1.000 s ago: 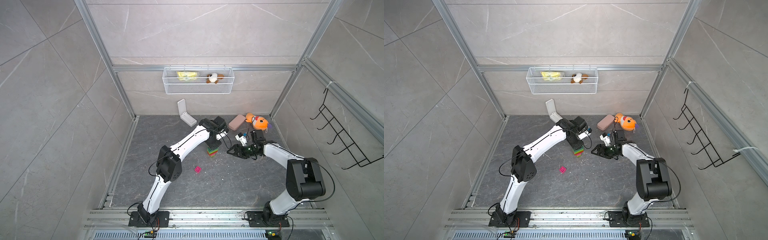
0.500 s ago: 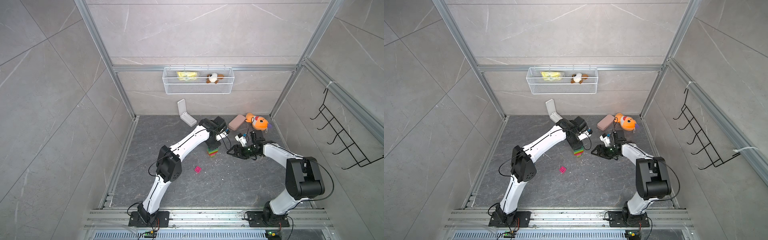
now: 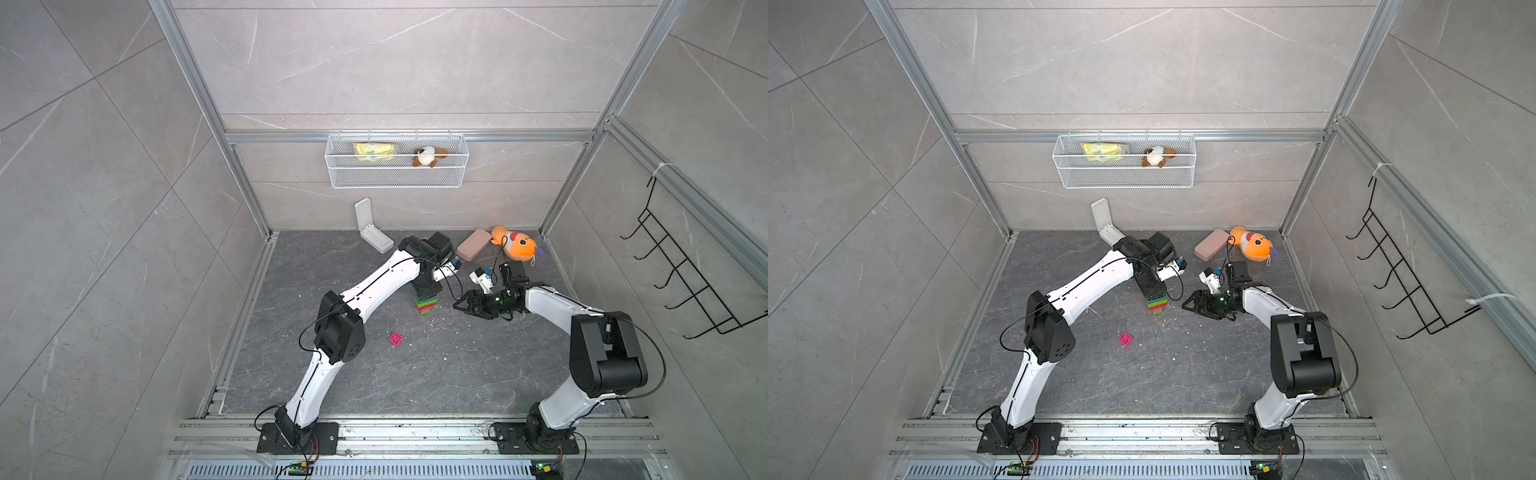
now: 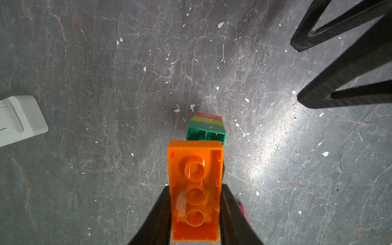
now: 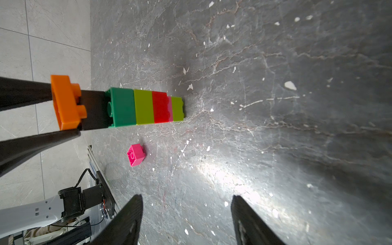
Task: Assemble a carrot with lego
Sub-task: Assemble the lego brick with the lego brick.
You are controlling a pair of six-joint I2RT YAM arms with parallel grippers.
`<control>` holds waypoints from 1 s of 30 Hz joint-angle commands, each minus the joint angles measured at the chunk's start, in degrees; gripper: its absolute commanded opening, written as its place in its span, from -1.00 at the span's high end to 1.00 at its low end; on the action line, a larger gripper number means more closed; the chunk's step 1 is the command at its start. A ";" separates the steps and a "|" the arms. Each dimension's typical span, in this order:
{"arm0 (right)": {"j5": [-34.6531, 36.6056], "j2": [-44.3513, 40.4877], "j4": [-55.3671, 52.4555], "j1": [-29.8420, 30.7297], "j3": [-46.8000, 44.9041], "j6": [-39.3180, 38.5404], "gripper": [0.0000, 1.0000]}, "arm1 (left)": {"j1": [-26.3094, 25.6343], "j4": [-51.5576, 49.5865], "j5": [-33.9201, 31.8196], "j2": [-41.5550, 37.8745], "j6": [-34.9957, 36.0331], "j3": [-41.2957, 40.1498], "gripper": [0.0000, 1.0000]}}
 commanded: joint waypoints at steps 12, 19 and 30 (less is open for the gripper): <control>-0.70 0.77 0.74 -0.27 -0.85 -1.13 -0.38 | -0.32 -0.31 -0.10 0.19 7.88 -0.09 0.69; -0.63 0.77 0.73 -0.31 -0.98 -1.30 -0.38 | 0.52 0.45 1.80 0.49 8.75 0.91 0.64; -0.90 0.89 0.74 -0.33 -0.92 -1.29 -0.38 | 0.99 2.00 1.64 0.21 10.64 0.71 0.55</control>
